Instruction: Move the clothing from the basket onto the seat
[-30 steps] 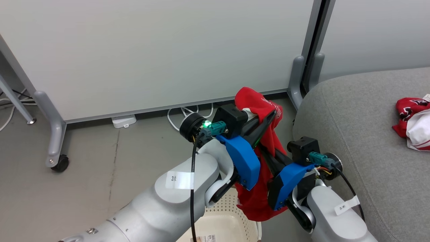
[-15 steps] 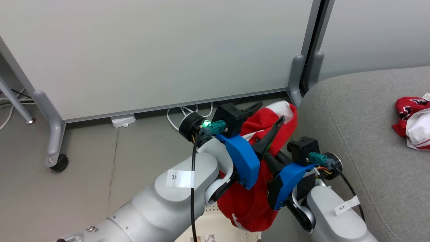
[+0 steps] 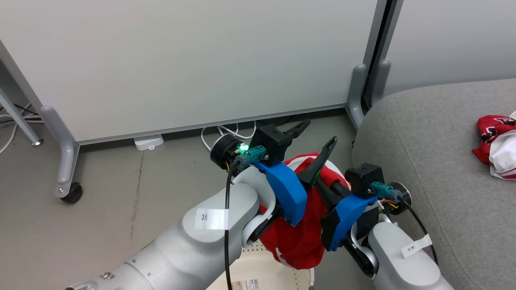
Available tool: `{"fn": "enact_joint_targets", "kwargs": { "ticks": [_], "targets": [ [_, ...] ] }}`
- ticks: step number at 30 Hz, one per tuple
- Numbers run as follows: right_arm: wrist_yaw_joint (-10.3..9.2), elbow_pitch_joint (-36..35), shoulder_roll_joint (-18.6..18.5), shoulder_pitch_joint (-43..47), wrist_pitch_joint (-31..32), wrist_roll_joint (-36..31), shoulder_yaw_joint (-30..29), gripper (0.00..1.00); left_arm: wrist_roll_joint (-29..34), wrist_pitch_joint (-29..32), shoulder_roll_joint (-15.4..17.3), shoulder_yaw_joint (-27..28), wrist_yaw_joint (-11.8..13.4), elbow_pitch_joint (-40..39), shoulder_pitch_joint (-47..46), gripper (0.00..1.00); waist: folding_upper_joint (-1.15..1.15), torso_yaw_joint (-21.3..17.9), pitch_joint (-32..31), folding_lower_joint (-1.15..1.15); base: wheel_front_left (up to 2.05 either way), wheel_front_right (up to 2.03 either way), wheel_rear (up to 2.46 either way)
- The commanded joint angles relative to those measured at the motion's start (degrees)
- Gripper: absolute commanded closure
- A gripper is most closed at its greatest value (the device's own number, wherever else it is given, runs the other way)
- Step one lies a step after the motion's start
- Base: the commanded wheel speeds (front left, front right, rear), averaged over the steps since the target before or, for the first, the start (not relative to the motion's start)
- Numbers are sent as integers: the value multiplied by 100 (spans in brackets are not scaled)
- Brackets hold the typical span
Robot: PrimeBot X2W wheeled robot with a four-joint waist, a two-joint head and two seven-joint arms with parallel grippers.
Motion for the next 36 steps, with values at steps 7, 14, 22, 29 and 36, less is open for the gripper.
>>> {"fn": "enact_joint_targets", "kwargs": {
  "ticks": [7,14,22,29,36],
  "targets": [
    [1,-150,4,-104,-62,-22,-104,100,426,-142,564,525,131,-637,671,0,0,-13,79,0,0,0,0],
    [1,-289,4,-99,-49,-111,-270,100,1206,-143,1131,1551,175,-1672,1819,0,0,-38,191,0,0,0,0],
    [1,-419,4,-41,-28,-146,-372,100,1659,-144,1319,2178,115,-1997,2561,0,0,-166,280,0,0,0,0],
    [1,-507,4,-32,-35,-137,-347,100,1935,-145,1228,2469,-20,-2031,2765,0,0,-652,361,0,0,0,0],
    [1,-523,4,-47,-40,-159,-374,100,2115,-145,1120,2591,-134,-1973,2831,0,0,-1432,426,0,0,0,0]
  ]
}}
